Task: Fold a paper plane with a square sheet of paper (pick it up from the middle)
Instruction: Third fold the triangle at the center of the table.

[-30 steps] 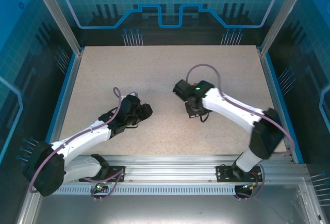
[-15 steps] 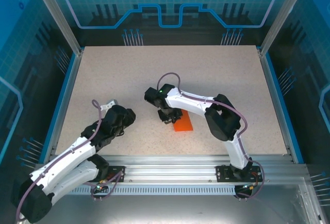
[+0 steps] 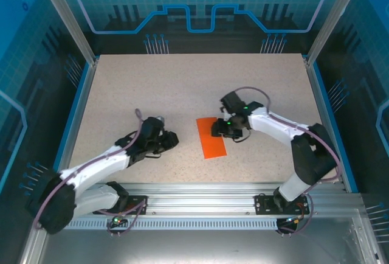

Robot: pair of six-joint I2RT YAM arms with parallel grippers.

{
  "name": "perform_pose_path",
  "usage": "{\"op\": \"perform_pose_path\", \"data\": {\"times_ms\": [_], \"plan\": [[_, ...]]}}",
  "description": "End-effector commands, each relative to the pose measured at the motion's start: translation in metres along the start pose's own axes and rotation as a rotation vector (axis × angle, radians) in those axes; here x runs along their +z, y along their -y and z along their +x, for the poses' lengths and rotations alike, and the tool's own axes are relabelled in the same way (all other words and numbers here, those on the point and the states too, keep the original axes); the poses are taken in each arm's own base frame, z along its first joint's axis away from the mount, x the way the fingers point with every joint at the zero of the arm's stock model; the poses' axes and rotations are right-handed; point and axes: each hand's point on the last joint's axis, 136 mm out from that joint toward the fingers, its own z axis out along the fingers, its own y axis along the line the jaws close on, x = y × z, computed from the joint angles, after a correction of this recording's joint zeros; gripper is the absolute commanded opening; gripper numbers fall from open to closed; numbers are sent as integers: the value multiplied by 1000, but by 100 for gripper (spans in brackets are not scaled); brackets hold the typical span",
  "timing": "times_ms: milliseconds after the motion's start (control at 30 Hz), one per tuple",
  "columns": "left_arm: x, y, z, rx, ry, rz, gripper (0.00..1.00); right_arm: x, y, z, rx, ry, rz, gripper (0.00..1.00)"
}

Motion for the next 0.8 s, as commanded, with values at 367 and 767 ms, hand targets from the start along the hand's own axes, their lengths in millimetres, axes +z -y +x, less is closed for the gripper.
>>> {"op": "perform_pose_path", "data": {"times_ms": [367,767], "plan": [[100,77,8,86,-224,39,5,12,25,25,23,-38,-227,56],[123,56,18,85,-261,-15,4,21,24,31,24,-75,-237,57]]}}
